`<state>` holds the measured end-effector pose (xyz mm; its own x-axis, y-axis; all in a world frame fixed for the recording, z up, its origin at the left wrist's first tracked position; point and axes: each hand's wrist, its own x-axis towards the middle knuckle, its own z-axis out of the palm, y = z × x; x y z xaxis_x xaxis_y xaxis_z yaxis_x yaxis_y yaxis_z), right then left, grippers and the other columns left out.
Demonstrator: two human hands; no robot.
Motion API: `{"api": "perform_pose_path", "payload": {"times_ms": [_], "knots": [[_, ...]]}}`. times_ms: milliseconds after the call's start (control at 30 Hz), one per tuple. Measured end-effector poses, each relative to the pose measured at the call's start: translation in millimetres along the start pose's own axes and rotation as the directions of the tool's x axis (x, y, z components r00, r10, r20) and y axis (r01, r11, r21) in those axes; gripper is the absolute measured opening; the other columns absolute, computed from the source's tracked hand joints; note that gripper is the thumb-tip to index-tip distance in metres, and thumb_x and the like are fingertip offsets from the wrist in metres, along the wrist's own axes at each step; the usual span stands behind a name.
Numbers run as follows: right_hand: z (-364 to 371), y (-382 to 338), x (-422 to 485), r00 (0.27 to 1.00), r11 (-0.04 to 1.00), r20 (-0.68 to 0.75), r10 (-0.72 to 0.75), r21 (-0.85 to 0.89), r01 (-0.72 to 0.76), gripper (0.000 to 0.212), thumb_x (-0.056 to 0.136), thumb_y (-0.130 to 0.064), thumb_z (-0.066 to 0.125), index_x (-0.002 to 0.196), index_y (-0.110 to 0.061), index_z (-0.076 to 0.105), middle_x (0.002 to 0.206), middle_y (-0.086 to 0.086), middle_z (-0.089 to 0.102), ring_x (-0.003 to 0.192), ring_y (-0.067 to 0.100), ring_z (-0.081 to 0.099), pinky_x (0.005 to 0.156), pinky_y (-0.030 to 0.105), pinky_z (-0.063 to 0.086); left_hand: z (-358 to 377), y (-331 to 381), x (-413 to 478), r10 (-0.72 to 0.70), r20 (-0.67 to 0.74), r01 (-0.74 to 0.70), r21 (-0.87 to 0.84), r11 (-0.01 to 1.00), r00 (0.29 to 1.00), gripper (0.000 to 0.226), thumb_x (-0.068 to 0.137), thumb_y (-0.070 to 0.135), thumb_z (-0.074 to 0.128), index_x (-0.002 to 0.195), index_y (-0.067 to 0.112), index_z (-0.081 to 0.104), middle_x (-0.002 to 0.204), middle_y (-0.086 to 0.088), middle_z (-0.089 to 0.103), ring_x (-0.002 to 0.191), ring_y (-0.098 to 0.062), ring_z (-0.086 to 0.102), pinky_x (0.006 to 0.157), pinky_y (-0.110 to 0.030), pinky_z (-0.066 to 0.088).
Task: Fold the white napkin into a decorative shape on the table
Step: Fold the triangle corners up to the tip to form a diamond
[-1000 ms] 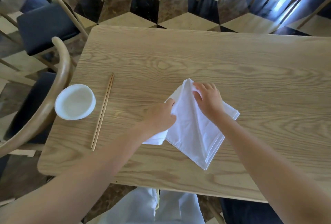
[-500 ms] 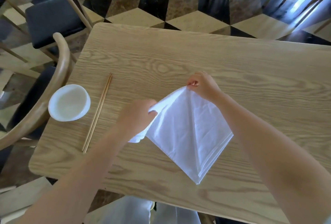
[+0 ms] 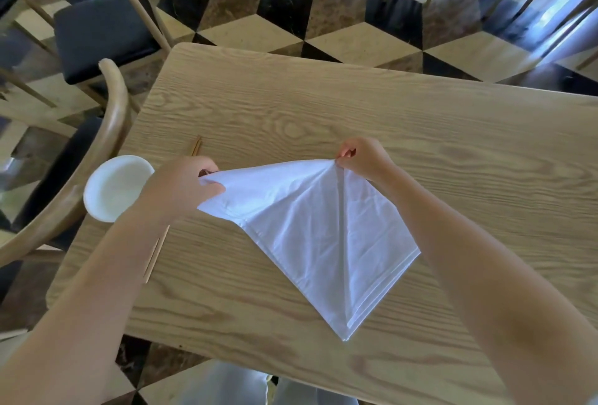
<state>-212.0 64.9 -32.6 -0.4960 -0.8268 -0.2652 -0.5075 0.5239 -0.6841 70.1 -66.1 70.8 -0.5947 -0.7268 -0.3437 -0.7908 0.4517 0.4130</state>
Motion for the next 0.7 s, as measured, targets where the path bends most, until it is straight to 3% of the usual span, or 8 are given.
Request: {"api": "perform_pose_path", "payload": {"times_ms": [167, 300, 400, 533, 700], "knots": [[3, -1, 1, 0.999, 0.997, -0.028, 0.045, 0.058, -0.044, 0.012, 0.075, -0.006, 0.060, 0.072, -0.016, 0.067, 0.065, -0.015, 0.054, 0.060, 0.004, 0.051, 0.046, 0.017, 0.038, 8, 18, -46, 0.131, -0.071, -0.135, -0.059, 0.989, 0.989, 0.011, 0.078, 0.013, 0.065, 0.083, 0.024, 0.065, 0.069, 0.013, 0.062, 0.066, -0.003, 0.054, 0.057, -0.018, 0.037], [6, -4, 1, 0.986, 0.991, -0.108, 0.129, 0.062, -0.123, 0.012, 0.075, -0.007, 0.056, 0.076, -0.007, 0.067, 0.071, -0.006, 0.061, 0.066, 0.015, 0.057, 0.056, 0.027, 0.048, 45, 35, -71, 0.260, -0.057, -0.262, -0.043, 0.964, 0.964, 0.013, 0.080, 0.008, 0.064, 0.088, 0.018, 0.066, 0.075, 0.009, 0.059, 0.067, -0.010, 0.049, 0.059, -0.010, 0.033], [13, -9, 0, 0.953, 0.974, -0.205, 0.225, 0.081, -0.212, 0.019, 0.073, -0.007, 0.051, 0.080, -0.005, 0.068, 0.073, 0.001, 0.064, 0.064, 0.018, 0.056, 0.054, 0.027, 0.044, 75, 44, -80, 0.300, -0.044, -0.303, -0.090, 0.949, 0.953, 0.014, 0.083, 0.003, 0.060, 0.091, 0.013, 0.067, 0.079, 0.003, 0.057, 0.066, -0.010, 0.048, 0.055, -0.015, 0.030], [16, -13, 0, 0.934, 0.963, -0.236, 0.268, 0.106, -0.249, 0.019, 0.075, -0.008, 0.051, 0.082, -0.008, 0.068, 0.081, 0.003, 0.067, 0.072, 0.021, 0.061, 0.059, 0.028, 0.046, 110, 60, -86, 0.302, -0.084, -0.310, -0.109, 0.944, 0.949, 0.020, 0.075, -0.009, 0.056, 0.086, 0.005, 0.066, 0.079, -0.006, 0.057, 0.070, -0.013, 0.042, 0.062, -0.017, 0.027], [7, -12, 0, 0.951, 0.970, -0.196, 0.239, 0.096, -0.224, 0.018, 0.077, -0.007, 0.052, 0.085, -0.008, 0.069, 0.079, -0.001, 0.063, 0.072, 0.018, 0.058, 0.062, 0.029, 0.048, 147, 76, -102, 0.313, -0.042, -0.316, -0.087, 0.945, 0.949, 0.028, 0.067, -0.016, 0.054, 0.086, 0.004, 0.060, 0.078, -0.008, 0.053, 0.072, -0.020, 0.046, 0.055, -0.032, 0.041]]}}
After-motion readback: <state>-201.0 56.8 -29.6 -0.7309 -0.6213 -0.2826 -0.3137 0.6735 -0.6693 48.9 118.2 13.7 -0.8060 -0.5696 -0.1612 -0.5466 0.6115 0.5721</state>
